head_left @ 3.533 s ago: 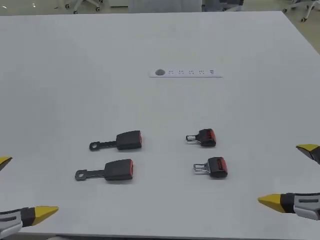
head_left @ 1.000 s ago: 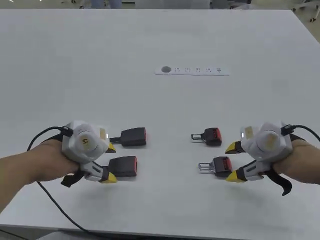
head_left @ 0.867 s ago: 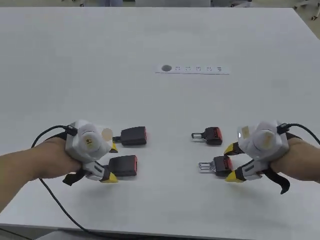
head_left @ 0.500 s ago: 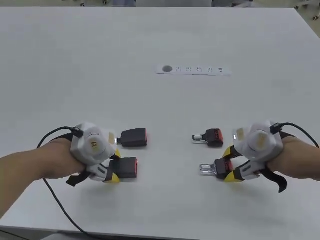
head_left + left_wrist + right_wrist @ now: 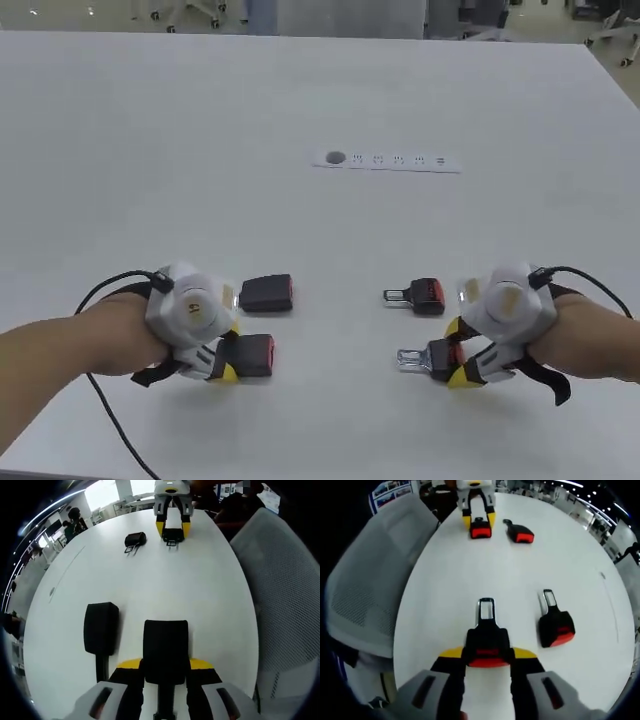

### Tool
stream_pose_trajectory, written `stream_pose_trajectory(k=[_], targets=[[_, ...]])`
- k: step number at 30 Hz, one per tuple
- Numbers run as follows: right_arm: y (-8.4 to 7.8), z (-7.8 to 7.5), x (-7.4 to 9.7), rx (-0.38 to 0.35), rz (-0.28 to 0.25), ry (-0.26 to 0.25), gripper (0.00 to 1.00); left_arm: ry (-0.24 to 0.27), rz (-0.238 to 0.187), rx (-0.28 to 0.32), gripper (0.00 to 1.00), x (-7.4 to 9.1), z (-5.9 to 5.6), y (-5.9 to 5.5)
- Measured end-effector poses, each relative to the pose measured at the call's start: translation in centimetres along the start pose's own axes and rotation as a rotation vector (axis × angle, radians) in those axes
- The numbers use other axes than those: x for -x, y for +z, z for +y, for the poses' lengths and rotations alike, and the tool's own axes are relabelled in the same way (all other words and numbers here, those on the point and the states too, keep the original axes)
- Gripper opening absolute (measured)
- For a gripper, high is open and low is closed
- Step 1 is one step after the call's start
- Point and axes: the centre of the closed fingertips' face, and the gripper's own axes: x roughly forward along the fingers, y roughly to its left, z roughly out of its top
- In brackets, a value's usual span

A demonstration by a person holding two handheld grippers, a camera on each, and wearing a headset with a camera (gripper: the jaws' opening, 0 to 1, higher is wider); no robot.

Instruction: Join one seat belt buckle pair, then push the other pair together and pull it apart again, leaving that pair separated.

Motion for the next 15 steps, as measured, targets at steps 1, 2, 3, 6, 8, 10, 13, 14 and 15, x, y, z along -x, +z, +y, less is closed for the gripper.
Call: stream_pose_trajectory(k=[1, 2, 3, 6, 8, 10, 13, 14, 15], targets=[[0.01, 0.00, -0.01, -0.001, -0.003, -0.002, 0.34, -0.001, 0.001, 0.002, 0.33, -0.01, 0.01, -0.01], [0.00, 0.00, 0.00, -0.002, -0.006, -0.004, 0.34, -0.002, 0.003, 0.001, 0.33, -0.02, 0.02, 0.01], [-0.03, 0.04, 0.02, 0.007, -0.008, -0.005, 0.34, -0.006, 0.005, 0.000, 0.33, -0.03, 0.03, 0.02], [-0.05, -0.02, 0.08, 0.002, -0.036, -0.009, 0.35, -0.014, 0.004, -0.001, 0.33, -0.05, -0.02, 0.05], [0.00, -0.02, 0.07, -0.009, -0.046, -0.013, 0.35, -0.019, 0.007, 0.000, 0.33, -0.08, -0.02, 0.06], [0.03, -0.02, 0.06, -0.002, -0.047, -0.018, 0.35, -0.024, 0.012, 0.000, 0.33, -0.10, -0.02, 0.06], [0.08, 0.00, 0.02, -0.003, -0.043, -0.023, 0.35, -0.027, 0.013, 0.000, 0.34, -0.10, -0.04, 0.05], [0.13, 0.04, -0.03, -0.005, -0.044, -0.023, 0.35, -0.029, 0.012, -0.001, 0.33, -0.11, -0.06, 0.05], [0.23, 0.15, -0.07, -0.003, -0.045, -0.022, 0.35, -0.031, 0.011, -0.001, 0.34, -0.12, -0.07, 0.05]])
